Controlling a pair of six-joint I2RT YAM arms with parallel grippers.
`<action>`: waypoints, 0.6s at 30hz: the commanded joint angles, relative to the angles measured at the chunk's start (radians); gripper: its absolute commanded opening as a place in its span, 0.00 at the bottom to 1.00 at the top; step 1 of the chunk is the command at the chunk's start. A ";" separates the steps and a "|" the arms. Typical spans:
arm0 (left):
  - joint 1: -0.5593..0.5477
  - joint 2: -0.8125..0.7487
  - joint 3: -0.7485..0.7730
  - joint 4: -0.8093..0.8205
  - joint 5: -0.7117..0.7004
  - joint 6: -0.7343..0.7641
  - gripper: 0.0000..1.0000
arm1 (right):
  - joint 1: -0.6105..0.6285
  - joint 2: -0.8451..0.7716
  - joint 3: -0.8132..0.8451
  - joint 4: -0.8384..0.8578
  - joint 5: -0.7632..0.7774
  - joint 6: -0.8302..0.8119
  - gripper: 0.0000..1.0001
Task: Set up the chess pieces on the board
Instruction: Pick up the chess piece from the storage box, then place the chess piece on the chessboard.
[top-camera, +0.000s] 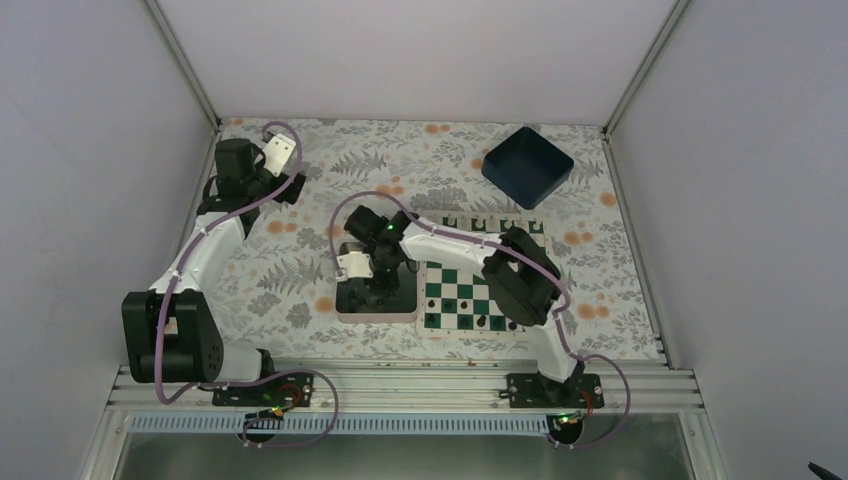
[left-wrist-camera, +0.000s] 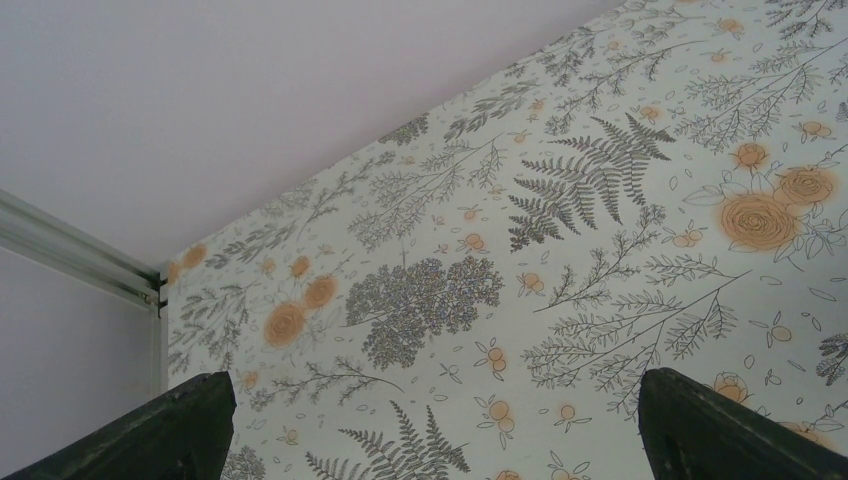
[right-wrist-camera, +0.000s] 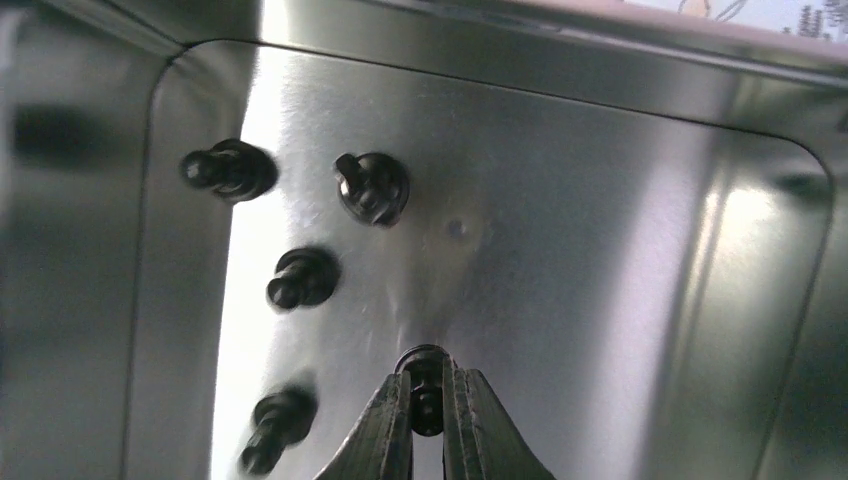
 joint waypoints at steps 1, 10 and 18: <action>0.000 -0.025 0.006 0.021 0.017 -0.006 1.00 | -0.024 -0.159 -0.052 -0.007 0.004 0.025 0.04; 0.002 -0.032 0.010 0.021 0.002 -0.005 1.00 | -0.245 -0.532 -0.315 -0.065 0.035 0.082 0.05; 0.001 -0.017 0.018 0.015 0.003 -0.007 1.00 | -0.428 -0.790 -0.665 -0.049 0.045 0.068 0.07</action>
